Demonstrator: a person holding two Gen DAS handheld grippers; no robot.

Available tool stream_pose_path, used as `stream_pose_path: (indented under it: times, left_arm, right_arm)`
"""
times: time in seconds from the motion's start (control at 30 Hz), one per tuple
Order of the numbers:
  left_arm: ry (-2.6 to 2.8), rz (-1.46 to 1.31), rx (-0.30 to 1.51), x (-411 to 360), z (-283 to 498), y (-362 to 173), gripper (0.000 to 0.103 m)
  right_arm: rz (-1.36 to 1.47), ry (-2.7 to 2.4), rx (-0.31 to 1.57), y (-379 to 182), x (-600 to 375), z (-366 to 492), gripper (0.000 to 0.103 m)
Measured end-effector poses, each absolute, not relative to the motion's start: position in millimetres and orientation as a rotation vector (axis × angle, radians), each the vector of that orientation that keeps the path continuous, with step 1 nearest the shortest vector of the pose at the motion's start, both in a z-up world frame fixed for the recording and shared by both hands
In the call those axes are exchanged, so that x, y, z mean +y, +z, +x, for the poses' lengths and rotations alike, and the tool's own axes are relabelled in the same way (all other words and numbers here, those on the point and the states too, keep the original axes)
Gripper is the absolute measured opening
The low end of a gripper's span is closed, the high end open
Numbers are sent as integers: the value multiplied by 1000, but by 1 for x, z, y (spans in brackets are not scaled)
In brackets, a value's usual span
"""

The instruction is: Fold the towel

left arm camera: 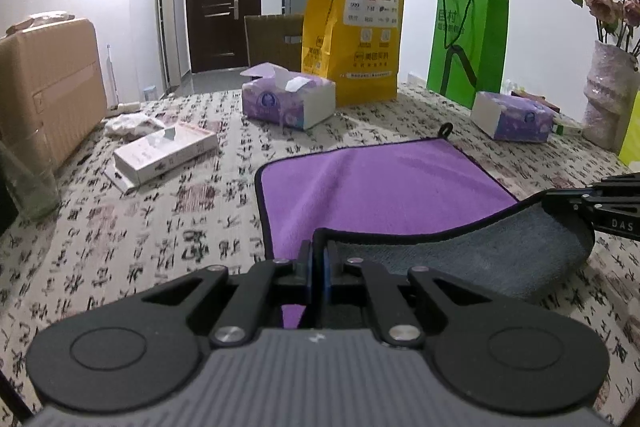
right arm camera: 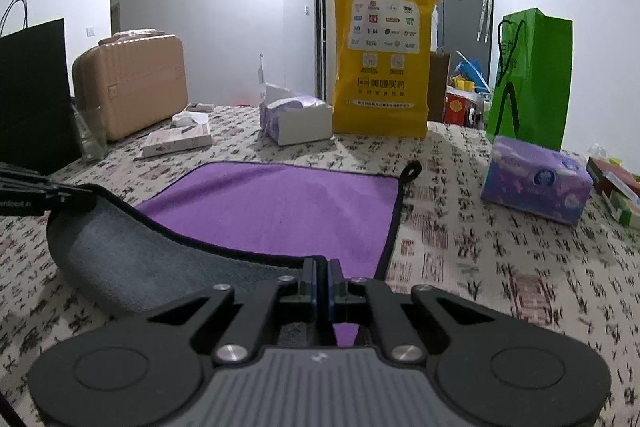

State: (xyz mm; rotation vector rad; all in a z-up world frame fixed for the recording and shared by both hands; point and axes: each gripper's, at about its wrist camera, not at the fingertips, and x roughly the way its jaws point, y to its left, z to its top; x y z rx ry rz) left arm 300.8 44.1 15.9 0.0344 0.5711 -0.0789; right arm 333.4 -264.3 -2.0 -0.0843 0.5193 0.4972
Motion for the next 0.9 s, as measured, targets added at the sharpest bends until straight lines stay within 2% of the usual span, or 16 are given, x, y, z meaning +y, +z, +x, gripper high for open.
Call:
stream_pose_path:
  times: [0.53, 0.9]
  left_arm:
    - [-76, 60, 531, 57, 368, 27, 6]
    - [-92, -26, 622, 84, 450, 18, 6]
  right_arm:
    - [-138, 481, 483, 8, -254, 389, 5]
    - [-133, 491, 505, 8, -241, 469, 5]
